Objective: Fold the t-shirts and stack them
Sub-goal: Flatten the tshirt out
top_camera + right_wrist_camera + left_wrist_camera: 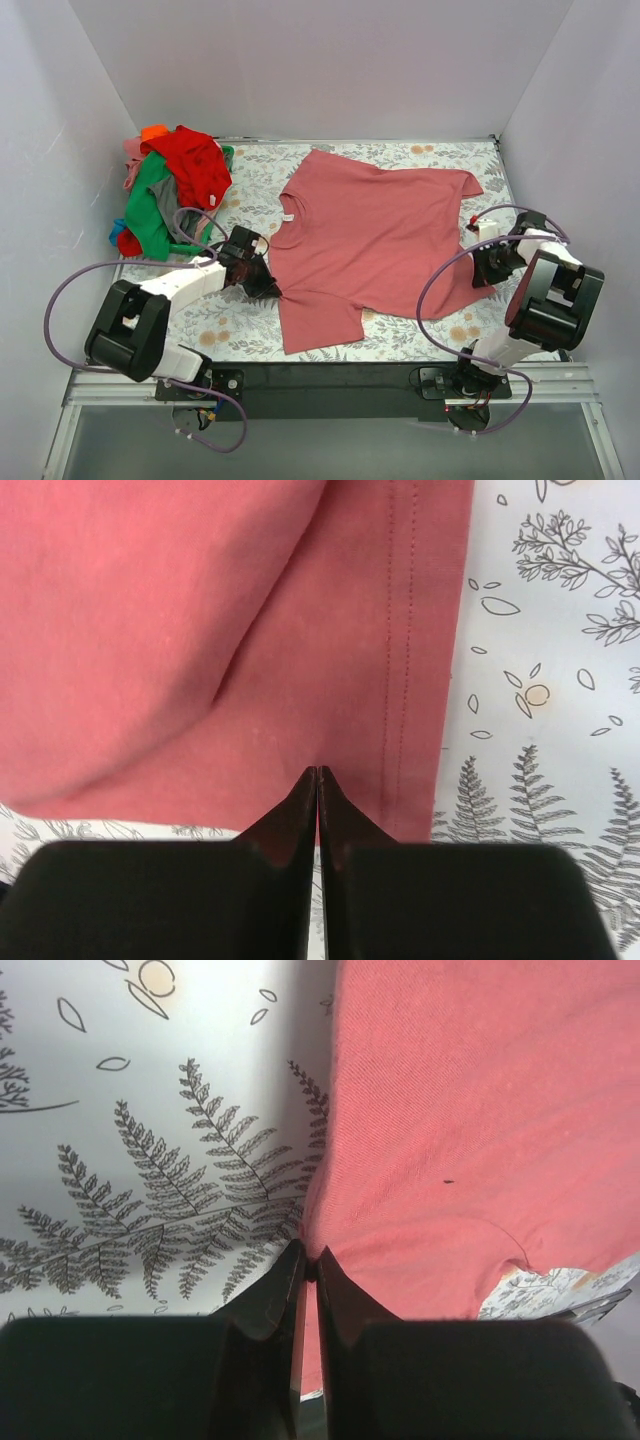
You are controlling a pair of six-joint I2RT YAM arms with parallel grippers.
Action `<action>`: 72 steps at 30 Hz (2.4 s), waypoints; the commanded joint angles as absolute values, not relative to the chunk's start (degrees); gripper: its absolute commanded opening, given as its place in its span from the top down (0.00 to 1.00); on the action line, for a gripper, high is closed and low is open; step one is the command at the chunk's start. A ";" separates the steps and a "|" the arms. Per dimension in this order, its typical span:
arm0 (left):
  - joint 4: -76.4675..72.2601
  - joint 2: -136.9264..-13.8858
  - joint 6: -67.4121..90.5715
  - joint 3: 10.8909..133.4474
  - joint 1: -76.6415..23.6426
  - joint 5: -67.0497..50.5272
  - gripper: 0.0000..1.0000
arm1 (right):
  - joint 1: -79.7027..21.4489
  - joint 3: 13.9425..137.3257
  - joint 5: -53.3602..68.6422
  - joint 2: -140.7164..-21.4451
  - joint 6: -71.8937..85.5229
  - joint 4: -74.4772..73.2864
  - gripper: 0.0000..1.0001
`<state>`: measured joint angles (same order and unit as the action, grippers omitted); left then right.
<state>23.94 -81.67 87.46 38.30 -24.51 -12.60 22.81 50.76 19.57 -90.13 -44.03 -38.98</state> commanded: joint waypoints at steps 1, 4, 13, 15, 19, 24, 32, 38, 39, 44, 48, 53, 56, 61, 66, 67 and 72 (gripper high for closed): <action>24.43 -77.26 88.06 37.71 -24.70 -10.55 1.00 | 22.68 51.58 20.74 -85.27 -44.12 -41.13 0.99; 25.49 -75.15 88.42 37.71 -24.61 -9.50 1.00 | 22.41 53.25 22.06 -80.79 -44.12 -42.80 0.99; 26.72 -70.57 88.77 38.85 -24.43 -8.44 1.00 | 22.06 57.92 20.22 -81.54 -40.52 -44.03 0.72; 26.81 -71.19 88.59 39.11 -24.35 -9.05 1.00 | 21.97 57.31 19.17 -83.49 -39.82 -42.47 0.56; 26.10 -71.81 87.72 38.94 -24.35 -11.68 1.00 | 21.97 54.41 16.27 -85.51 -38.58 -37.28 0.40; 26.72 -73.82 86.84 39.11 -24.35 -12.83 1.00 | 21.97 52.30 14.33 -85.52 -39.11 -33.93 0.38; 28.04 -75.06 86.75 40.25 -24.43 -12.13 1.00 | 22.06 47.73 9.76 -86.39 -41.92 -31.11 0.42; 28.21 -75.32 85.70 39.46 -24.35 -12.57 1.00 | 22.06 43.77 9.23 -86.13 -43.33 -31.03 0.62; 28.21 -75.32 85.52 39.29 -24.35 -12.66 1.00 | 22.06 43.60 9.40 -86.57 -43.16 -31.03 0.66; 26.81 -74.45 85.17 38.94 -24.43 -13.53 1.00 | 22.06 44.38 11.16 -87.46 -42.45 -31.55 0.99; 26.72 -71.99 85.25 39.02 -24.35 -13.54 1.00 | 22.06 45.43 13.70 -78.86 -43.77 -34.62 0.99; 28.47 -65.40 85.61 41.56 -24.08 -11.78 1.00 | 21.89 54.65 21.60 -65.86 -45.88 -45.14 0.99; 31.19 -61.97 83.59 47.71 -23.91 -10.03 1.00 | 20.83 65.45 24.25 -63.72 -45.27 -50.43 0.99; 29.81 -61.86 81.13 58.26 -22.68 -4.49 1.00 | 12.52 86.96 23.04 -68.10 -38.78 -52.30 0.99; 25.58 -75.90 80.51 75.96 -17.24 -7.19 1.00 | 0.19 105.77 11.62 -81.63 -33.67 -48.53 0.99; 25.40 -78.98 80.59 80.55 -16.36 -8.34 1.00 | -1.56 110.78 9.69 -84.52 -33.14 -48.60 0.99; 27.42 -102.68 83.49 117.92 -12.13 -14.67 1.00 | -4.31 136.44 0.27 -99.04 -34.01 -41.15 0.99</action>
